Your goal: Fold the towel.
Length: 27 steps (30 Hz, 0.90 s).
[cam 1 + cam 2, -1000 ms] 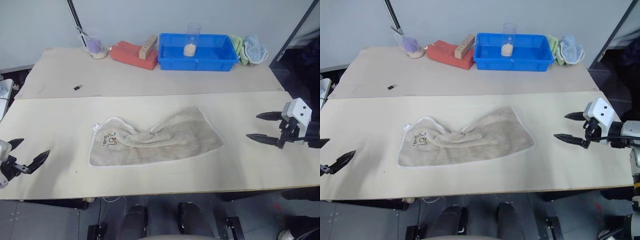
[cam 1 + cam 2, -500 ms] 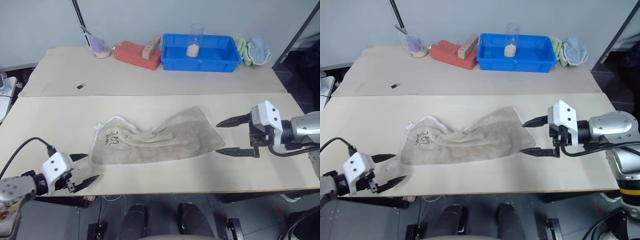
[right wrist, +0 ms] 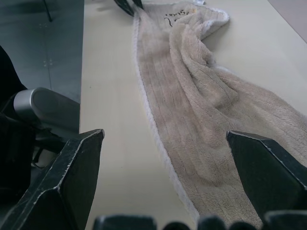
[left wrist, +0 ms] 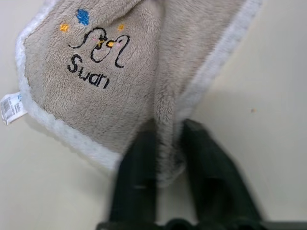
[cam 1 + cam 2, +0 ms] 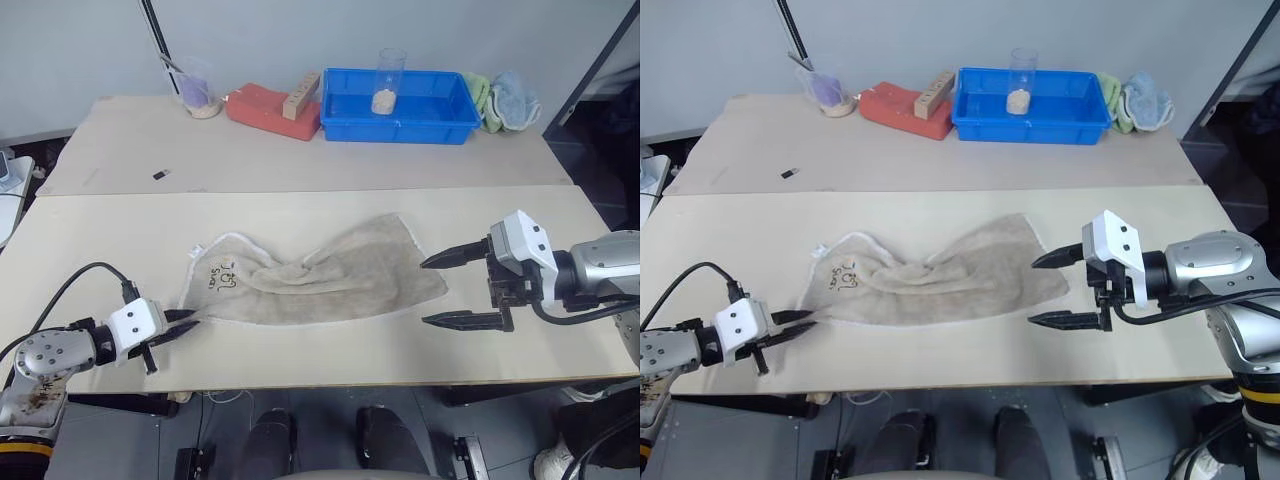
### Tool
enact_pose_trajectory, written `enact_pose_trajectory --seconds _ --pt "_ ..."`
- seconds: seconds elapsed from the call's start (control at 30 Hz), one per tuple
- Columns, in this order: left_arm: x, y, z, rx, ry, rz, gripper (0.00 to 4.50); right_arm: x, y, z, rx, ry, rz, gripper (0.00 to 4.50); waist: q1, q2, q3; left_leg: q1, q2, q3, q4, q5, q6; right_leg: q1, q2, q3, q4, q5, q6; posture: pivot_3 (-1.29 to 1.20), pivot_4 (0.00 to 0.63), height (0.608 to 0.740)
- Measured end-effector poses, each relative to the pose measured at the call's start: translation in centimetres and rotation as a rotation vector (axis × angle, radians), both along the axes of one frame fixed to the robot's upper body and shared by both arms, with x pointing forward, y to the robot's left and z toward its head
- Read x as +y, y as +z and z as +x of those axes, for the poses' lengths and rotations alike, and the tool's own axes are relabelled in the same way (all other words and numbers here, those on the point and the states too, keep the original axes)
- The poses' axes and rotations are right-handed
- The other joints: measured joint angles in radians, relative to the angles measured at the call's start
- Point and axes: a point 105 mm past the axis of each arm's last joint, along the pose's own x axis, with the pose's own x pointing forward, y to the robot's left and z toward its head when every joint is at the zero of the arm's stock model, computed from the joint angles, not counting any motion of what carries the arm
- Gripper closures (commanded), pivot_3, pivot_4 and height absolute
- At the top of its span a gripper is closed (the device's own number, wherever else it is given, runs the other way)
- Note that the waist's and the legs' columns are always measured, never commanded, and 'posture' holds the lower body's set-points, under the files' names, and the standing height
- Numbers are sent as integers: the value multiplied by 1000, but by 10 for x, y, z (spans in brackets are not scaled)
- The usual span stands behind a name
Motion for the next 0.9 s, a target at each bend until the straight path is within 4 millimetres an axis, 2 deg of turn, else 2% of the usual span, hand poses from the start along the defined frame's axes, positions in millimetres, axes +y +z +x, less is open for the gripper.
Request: enact_pose_trajectory --seconds 0.1,0.17,0.27,0.37,0.47,0.53,0.63,0.9 --pt "0 0 0 0 1 -4 4479 0 -2 2 -19 -1 -22 0 -2 0 0 0 0 0 0 0 0 0 0 0 0 0 0 0 150 740" --pt "0 1 0 -1 2 -14 4479 -3 -10 6 -58 -9 -92 0 -2 0 0 0 0 2 0 0 0 0 0 0 0 0 0 0 150 740" --pt "0 0 0 7 16 -37 4479 -15 -41 23 -109 -45 -252 0 -3 0 0 0 0 6 0 0 0 0 0 0 0 0 0 0 150 740" --pt "1 0 0 11 24 -44 4479 -21 -71 36 -105 -48 -328 0 -6 0 0 0 -1 8 0 0 0 -1 0 0 0 0 0 0 150 740" --pt "1 0 0 10 27 -45 4479 -23 -87 47 -97 -50 -357 0 -7 1 0 0 -1 8 0 0 0 -1 0 0 1 0 0 0 150 740" --pt "1 0 0 8 31 -48 4479 -24 -89 53 -96 -39 -362 0 -7 1 0 1 0 8 0 0 0 0 0 0 0 0 0 0 150 740" --pt "1 -1 -1 4 37 -52 4500 -29 -89 60 -77 -55 -359 794 -7 0 0 2 0 8 0 0 0 1 0 0 0 0 0 0 150 740" --pt "2 -2 -3 -1 48 -54 4500 -45 -93 67 9 -99 -363 3604 -8 0 -1 3 1 9 0 0 0 1 0 0 0 0 0 0 150 740"
